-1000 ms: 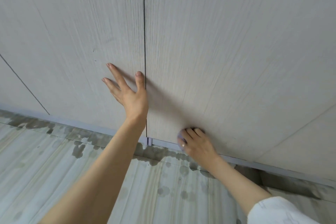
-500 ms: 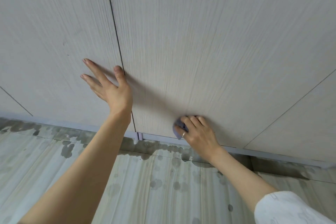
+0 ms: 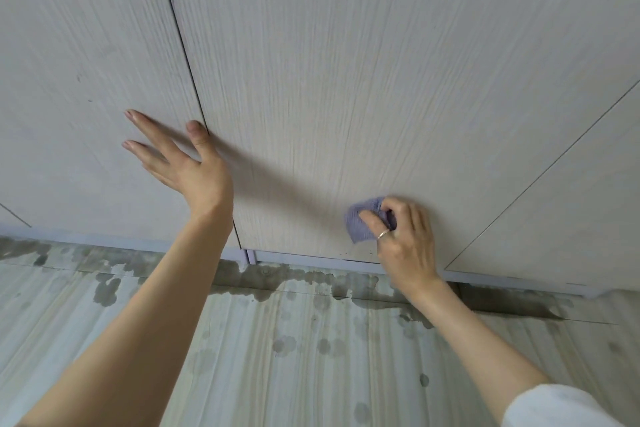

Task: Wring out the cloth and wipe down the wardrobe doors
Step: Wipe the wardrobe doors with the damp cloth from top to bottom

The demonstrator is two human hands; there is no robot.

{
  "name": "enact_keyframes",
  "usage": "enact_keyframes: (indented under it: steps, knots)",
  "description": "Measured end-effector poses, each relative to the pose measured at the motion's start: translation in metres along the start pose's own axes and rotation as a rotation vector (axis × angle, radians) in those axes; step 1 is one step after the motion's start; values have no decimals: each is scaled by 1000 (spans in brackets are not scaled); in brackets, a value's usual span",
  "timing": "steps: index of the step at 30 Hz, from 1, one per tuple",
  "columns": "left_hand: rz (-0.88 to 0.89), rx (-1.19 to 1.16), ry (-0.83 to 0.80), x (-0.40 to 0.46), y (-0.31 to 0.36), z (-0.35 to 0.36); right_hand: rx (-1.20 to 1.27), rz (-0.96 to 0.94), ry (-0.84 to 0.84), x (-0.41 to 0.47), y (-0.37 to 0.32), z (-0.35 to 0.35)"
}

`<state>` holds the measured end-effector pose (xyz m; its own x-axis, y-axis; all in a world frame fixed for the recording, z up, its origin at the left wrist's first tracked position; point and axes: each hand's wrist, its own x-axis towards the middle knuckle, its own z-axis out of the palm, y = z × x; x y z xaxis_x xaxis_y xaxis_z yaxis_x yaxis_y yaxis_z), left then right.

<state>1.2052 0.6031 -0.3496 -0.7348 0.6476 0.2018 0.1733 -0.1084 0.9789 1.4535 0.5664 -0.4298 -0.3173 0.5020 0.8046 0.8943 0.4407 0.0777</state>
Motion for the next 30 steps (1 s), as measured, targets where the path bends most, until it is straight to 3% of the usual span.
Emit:
enact_keyframes:
  steps: [3,7,9,12,15,17,21,23,25,30]
  knots:
    - [-7,-4,2,1,-2,0,-117,-3,-215,-48,10,5]
    - [17,-5,11,2,-6,2,-81,249,-342,-74,24,-3]
    - [35,-5,26,3,-7,3,-16,434,-260,-70,21,-8]
    - [60,4,60,3,-9,7,151,816,9,-49,11,-19]
    - [83,16,85,2,-8,11,282,1031,206,-31,4,-19]
    - [85,24,89,1,-8,12,315,1204,224,-35,2,-12]
    - [107,38,97,0,-8,11,603,1893,278,-60,16,4]
    - [108,41,99,0,-7,11,796,2102,325,-63,26,5]
    - [98,37,99,2,-8,11,865,2179,389,-59,31,2]
    - [106,48,109,0,-7,11,951,2054,518,-31,40,-10]
